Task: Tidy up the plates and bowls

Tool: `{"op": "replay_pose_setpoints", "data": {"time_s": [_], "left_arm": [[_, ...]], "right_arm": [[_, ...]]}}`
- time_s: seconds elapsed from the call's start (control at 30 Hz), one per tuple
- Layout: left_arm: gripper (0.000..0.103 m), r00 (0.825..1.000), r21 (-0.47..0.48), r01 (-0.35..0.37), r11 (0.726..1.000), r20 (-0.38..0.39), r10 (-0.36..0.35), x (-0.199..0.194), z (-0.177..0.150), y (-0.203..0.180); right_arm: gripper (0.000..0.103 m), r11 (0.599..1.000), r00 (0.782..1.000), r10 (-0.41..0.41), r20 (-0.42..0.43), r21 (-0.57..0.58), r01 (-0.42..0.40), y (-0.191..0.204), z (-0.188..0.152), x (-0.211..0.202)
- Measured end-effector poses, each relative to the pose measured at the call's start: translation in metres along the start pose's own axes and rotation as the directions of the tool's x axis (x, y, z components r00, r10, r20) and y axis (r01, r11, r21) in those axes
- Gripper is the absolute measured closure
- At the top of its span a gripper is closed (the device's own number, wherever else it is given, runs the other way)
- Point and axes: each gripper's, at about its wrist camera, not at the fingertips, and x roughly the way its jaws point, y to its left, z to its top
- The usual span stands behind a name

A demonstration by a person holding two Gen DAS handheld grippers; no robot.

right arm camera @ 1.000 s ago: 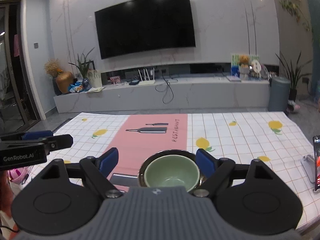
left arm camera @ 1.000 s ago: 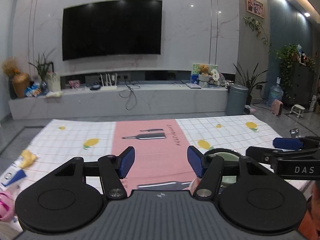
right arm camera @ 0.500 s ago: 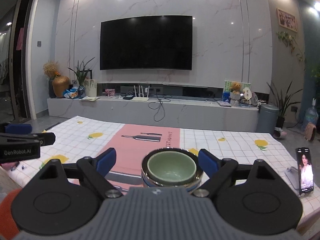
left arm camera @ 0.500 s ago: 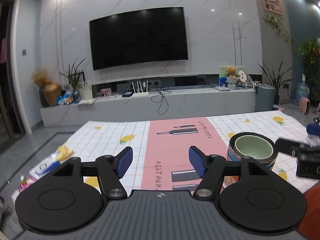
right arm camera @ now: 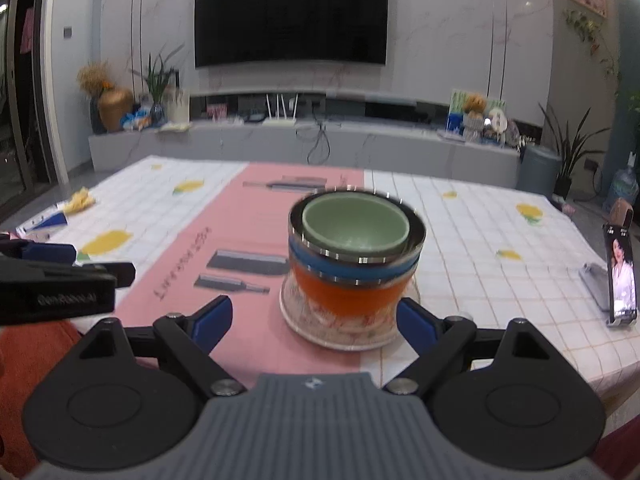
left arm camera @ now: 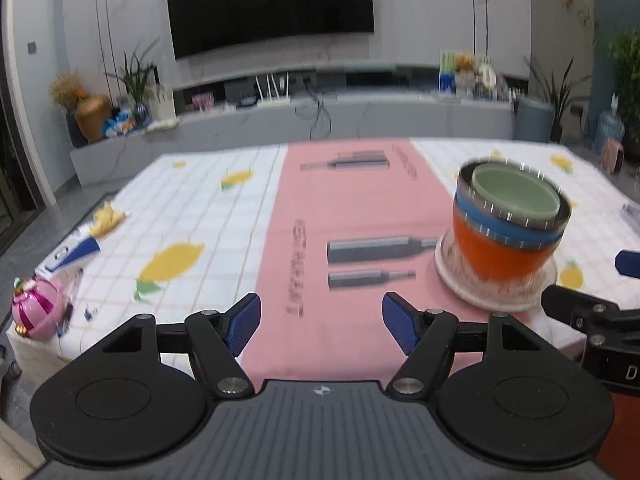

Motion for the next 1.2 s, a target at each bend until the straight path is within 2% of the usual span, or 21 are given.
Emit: {"op": "replay_pose_setpoints", "data": {"time_s": [0.3,1.2], "left_arm": [[0.021,0.999,0.002,0.005,1.0,-0.036,-0.005,0.009,-0.004,-0.002],[0.021,0.999,0.007,0.014,1.0,-0.041,-0.014,0.014,-0.001,-0.002]], "right_arm": [[0.015,1.0,0.996,-0.007,-0.087,0.016,0.008,-0.003,-0.008,0.021],[0.015,1.0,0.997,0.008,-0.07,0.017,-0.007,-0.002,-0.003,0.025]]}}
